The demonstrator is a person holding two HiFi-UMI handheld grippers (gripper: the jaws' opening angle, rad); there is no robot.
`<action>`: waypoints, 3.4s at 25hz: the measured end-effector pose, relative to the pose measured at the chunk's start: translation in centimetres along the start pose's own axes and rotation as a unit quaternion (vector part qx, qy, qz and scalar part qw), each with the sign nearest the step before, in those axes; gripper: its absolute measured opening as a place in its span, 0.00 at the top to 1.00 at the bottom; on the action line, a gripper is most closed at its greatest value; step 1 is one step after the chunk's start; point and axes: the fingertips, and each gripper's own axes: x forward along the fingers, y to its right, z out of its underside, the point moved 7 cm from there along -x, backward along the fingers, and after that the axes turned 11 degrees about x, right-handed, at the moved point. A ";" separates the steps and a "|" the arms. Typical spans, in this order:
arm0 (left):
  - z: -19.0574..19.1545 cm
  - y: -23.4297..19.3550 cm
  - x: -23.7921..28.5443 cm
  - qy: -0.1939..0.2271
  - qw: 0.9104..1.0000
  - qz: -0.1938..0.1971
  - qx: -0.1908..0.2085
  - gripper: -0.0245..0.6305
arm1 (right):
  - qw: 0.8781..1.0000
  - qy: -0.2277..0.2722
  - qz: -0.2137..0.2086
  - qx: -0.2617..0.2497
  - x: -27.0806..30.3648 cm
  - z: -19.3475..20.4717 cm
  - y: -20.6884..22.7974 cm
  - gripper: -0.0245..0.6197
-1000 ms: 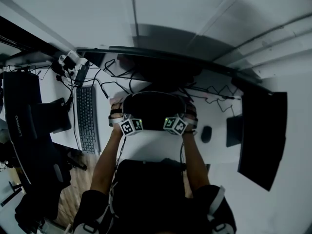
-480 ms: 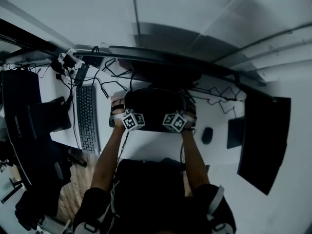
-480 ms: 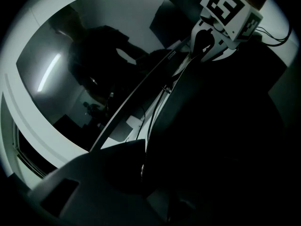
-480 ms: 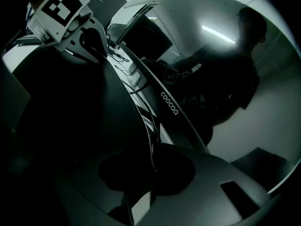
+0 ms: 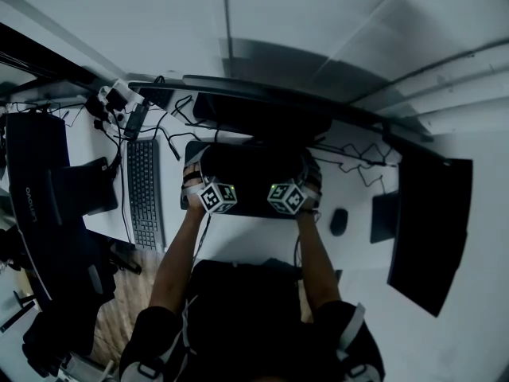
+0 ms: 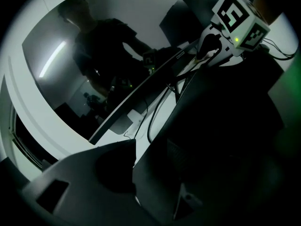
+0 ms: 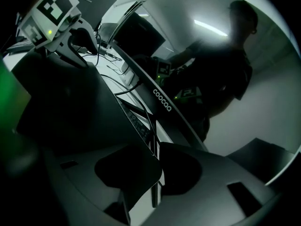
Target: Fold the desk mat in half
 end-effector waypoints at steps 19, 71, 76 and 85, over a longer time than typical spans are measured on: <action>0.2 -3.3 -13.4 0.106 0.978 0.018 -0.180 0.94 | 0.958 0.001 -0.054 0.281 -13.2 -1.1 0.9 0.87; -2.7 1.8 -53.6 0.293 0.894 -0.034 -0.336 0.95 | 0.886 0.212 -0.138 0.389 -53.7 1.0 -0.6 0.95; -3.0 1.7 -53.6 0.302 0.892 -0.037 -0.335 0.95 | 0.885 0.214 -0.136 0.390 -53.7 1.0 -0.9 0.95; -3.2 1.4 -53.3 0.300 0.892 -0.036 -0.336 0.95 | 0.885 0.210 -0.139 0.391 -54.0 0.7 -0.9 0.95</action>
